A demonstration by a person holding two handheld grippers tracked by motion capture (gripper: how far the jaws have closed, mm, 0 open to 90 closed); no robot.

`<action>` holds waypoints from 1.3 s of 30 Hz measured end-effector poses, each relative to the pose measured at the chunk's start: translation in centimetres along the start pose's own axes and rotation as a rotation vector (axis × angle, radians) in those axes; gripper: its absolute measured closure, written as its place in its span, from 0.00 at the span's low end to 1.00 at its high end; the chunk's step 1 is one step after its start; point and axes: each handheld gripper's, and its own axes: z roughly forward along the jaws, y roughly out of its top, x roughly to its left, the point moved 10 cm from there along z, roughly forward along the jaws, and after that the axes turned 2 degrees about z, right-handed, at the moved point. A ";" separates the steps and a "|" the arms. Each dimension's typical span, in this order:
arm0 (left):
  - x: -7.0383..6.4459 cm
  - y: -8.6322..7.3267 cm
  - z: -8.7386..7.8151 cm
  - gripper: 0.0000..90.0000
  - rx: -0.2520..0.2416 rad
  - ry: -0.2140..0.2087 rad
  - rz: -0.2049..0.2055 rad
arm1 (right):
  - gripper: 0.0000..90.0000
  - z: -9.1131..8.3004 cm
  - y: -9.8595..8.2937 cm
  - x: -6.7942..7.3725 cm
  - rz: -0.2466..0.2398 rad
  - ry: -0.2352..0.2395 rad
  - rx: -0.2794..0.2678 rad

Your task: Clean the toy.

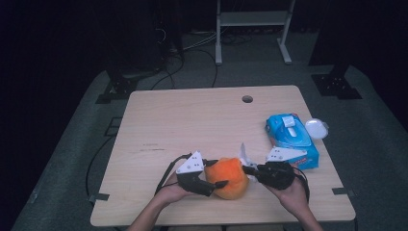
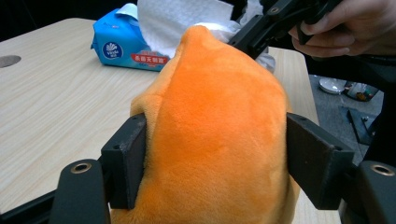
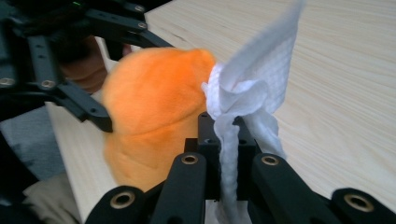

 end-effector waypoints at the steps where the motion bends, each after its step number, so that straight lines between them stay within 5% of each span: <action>1: 0.0 0.0 0.0 0.31 0.000 0.000 0.000 | 0.95 0.0 0.0 0.0 0.000 0.000 0.000; 6: -0.6 0.4 0.4 0.30 0.008 0.003 0.019 | 0.95 -1.0 2.2 3.0 -0.060 0.071 -0.072; 8: -0.6 0.4 0.4 0.25 0.011 0.002 0.009 | 0.96 -0.5 1.8 2.8 -0.093 0.038 -0.036; 12: -0.4 0.5 0.1 0.15 -0.010 -0.018 0.002 | 0.96 -0.1 0.7 2.3 -0.070 0.056 0.002; 18: 0.6 -0.6 0.1 0.07 -0.020 -0.072 -0.106 | 0.96 -0.5 0.1 2.1 -0.084 0.061 0.018; 23: -0.3 -1.9 0.9 0.10 0.024 -0.119 -0.062 | 0.96 -0.7 -0.1 2.0 -0.093 0.054 0.020; 25: -0.4 -1.7 0.8 0.27 0.025 -0.101 -0.032 | 0.95 -0.8 -0.1 1.9 -0.088 0.044 0.018; 26: -0.4 -0.8 0.4 0.34 0.022 -0.051 0.019 | 0.95 -1.0 0.1 1.9 -0.086 0.036 0.007; 30: -0.2 0.4 -0.1 0.39 -0.004 0.025 0.077 | 0.95 -1.8 1.4 2.5 -0.106 0.022 -0.054; 36: 0.2 -0.5 0.1 0.38 0.009 0.005 0.040 | 0.95 -0.5 0.9 3.7 -0.124 0.056 -0.027; 39: 0.2 -0.7 -0.1 0.38 0.013 -0.004 0.030 | 0.95 -0.6 0.8 2.4 -0.101 0.031 -0.026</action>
